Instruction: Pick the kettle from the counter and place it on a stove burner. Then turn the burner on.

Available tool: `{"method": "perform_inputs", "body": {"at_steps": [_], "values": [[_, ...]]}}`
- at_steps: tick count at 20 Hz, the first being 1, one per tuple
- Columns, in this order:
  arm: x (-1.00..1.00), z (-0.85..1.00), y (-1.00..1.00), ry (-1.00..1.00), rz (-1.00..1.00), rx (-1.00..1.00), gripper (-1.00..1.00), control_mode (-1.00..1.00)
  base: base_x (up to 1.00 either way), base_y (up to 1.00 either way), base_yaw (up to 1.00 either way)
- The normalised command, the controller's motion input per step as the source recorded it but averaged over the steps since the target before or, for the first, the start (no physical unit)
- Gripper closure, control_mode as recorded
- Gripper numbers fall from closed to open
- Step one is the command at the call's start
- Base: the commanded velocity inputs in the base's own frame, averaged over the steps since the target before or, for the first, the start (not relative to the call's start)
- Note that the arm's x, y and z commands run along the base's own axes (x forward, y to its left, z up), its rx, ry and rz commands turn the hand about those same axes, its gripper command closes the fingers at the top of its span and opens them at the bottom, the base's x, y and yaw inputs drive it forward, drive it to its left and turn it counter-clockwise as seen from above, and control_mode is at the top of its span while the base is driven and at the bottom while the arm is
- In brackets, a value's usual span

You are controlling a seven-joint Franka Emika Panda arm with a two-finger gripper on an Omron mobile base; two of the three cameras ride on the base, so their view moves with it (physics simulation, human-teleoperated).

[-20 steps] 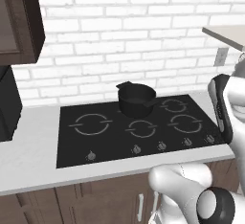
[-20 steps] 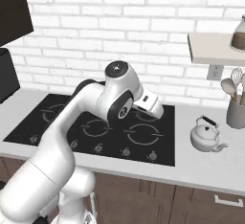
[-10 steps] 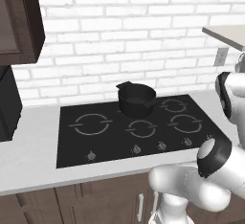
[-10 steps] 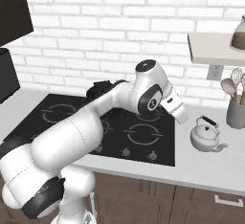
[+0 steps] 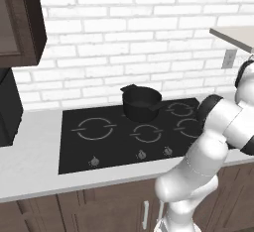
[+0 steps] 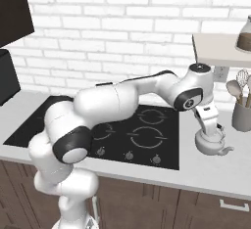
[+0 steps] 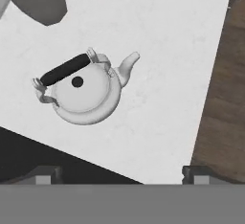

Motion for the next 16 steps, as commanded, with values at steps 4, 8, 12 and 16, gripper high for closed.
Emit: {"method": "perform_inputs", "body": {"at_steps": [4, 8, 12, 16], "values": [[0.1, -0.29, -0.91, 0.02, -0.1, 0.41, -1.0, -1.0, 0.0, 0.0, 0.0], [0.15, -0.32, -0.45, 0.0, -0.1, 0.26, -1.0, -1.0, 0.0, 0.0, 0.0], [0.08, -0.1, -0.24, 0.0, -0.09, 0.22, -1.0, -1.0, 0.0, 0.0, 0.0], [0.08, 0.0, -0.07, 0.0, -0.02, 0.05, -1.0, -1.0, 0.0, 0.0, 0.0]]}}
